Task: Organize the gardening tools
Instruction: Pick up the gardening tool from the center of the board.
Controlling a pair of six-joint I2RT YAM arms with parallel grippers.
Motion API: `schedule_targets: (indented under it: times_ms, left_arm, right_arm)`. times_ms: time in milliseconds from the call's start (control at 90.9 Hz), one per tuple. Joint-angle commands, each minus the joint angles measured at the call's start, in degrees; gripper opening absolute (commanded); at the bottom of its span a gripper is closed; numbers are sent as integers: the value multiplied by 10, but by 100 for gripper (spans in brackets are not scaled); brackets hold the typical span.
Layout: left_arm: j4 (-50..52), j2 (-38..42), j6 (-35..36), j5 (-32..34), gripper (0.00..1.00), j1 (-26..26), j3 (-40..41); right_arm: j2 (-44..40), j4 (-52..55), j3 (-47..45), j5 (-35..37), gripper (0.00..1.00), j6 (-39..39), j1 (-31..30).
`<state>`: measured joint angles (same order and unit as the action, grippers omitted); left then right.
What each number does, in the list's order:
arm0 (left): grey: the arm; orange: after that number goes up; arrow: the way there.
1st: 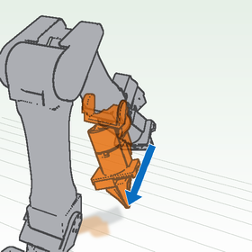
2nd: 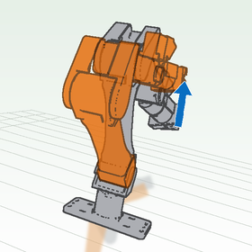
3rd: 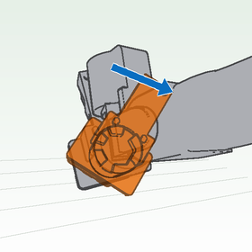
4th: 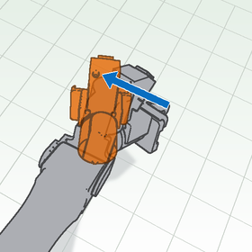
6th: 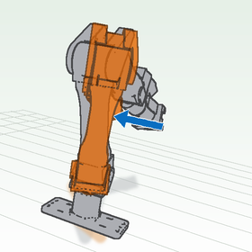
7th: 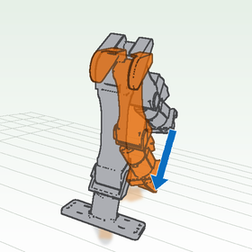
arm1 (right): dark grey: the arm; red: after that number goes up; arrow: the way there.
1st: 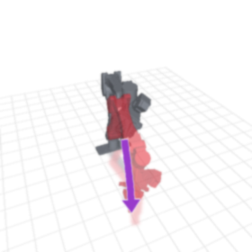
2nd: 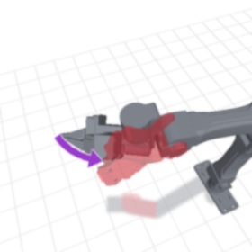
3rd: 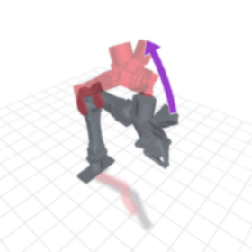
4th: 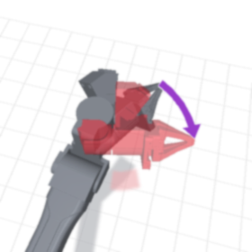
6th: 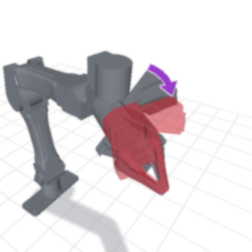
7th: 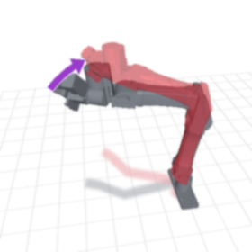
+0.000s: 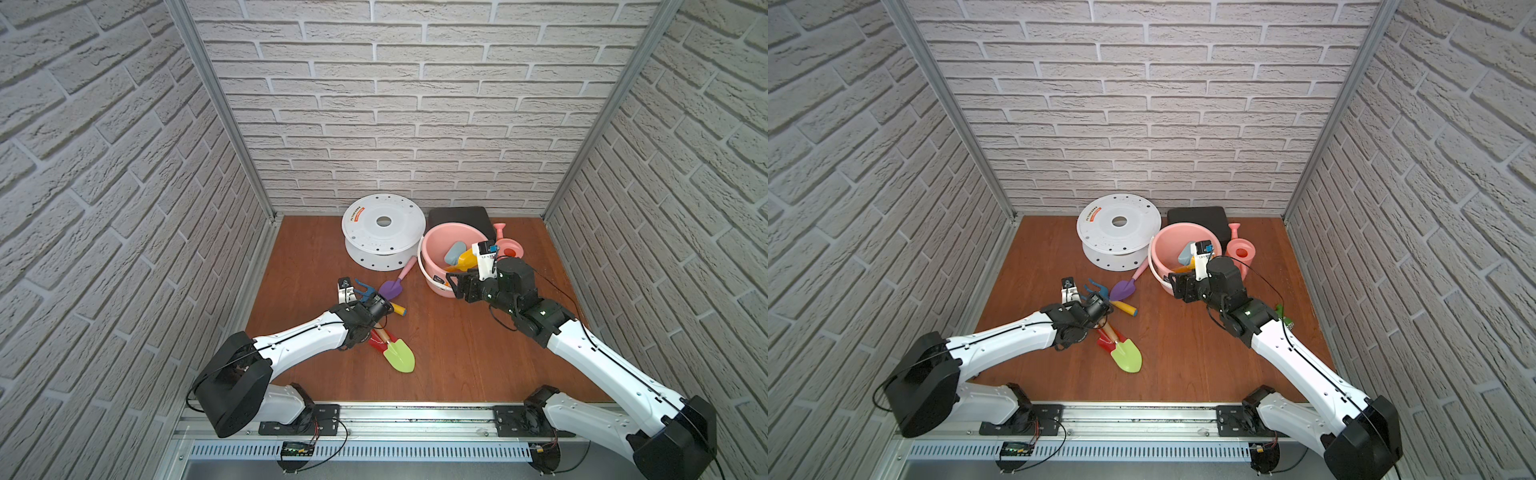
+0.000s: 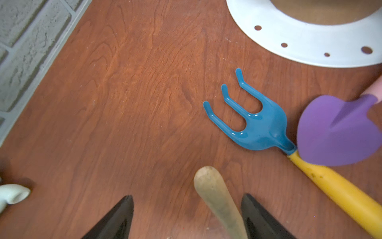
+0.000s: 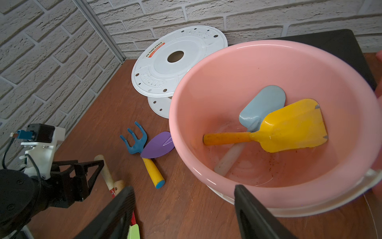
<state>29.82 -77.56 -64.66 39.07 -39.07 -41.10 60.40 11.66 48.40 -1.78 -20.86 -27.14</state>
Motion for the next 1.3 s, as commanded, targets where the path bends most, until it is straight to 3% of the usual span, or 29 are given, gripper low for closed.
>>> schedule_targets:
  times_ms: [0, 209, 561, 803, 1100, 1287]
  left_arm:
    - [-76, 14, -49, -22, 80, 6, 35]
    - [-159, 37, -125, -46, 64, 20, 95]
    - [-252, 58, -171, -41, 41, 29, 156]
    - [-274, 71, -180, -37, 11, 31, 172]
    - [-205, 187, -180, 54, 10, 36, 170]
    - [-206, 250, -155, 105, 9, 66, 169]
  right_arm:
    - [-5, -28, -9, -3, 99, -2, -5]
    - [-8, -30, -12, -2, 100, -2, -7]
    - [-7, -35, -13, -3, 100, -2, -9]
    - [-5, -36, -15, -2, 100, -3, -10]
    - [3, -45, -17, -5, 100, -4, -17]
    - [16, -55, -16, -14, 100, 2, -29]
